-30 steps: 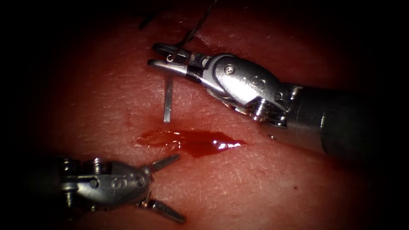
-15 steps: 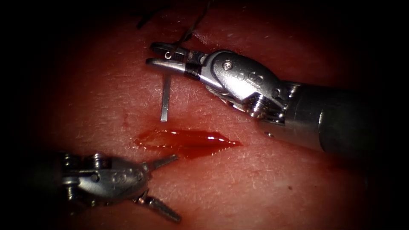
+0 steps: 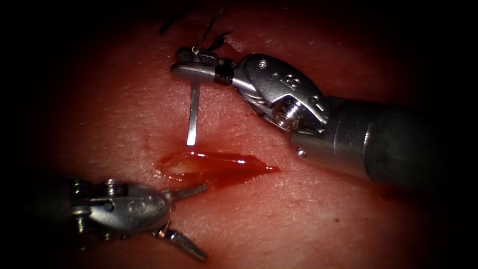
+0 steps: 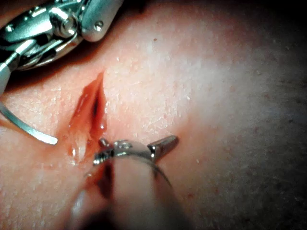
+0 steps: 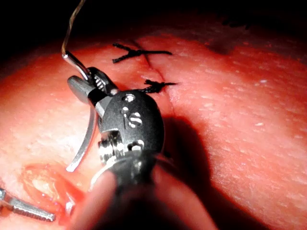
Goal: Wound Closure
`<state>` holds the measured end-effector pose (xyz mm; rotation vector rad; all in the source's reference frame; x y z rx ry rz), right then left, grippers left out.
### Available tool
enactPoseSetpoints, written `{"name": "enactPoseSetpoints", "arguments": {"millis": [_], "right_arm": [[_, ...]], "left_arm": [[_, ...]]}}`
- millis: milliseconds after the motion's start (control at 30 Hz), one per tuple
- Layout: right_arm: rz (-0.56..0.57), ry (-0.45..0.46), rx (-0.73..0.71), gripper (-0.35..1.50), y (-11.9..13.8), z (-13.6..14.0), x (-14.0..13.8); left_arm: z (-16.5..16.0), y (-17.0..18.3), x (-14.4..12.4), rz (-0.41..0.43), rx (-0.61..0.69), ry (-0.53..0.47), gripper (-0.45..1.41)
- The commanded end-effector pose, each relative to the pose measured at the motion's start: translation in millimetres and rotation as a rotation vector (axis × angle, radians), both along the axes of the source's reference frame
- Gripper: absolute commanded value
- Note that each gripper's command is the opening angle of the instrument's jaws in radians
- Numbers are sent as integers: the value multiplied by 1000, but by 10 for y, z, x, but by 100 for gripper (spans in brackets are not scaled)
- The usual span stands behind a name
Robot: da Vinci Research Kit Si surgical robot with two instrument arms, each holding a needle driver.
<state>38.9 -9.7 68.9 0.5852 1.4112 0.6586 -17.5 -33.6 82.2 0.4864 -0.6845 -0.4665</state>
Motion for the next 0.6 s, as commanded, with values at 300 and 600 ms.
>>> {"name": "enactPoseSetpoints", "arguments": {"millis": [300,600], "right_arm": [[12,-1,180,-35,13,10,15],[46,20,279,-35,20,12,17]], "left_arm": [[6,-4,0,7,6,-3,76],[6,-4,7,16,14,0,76]]}}
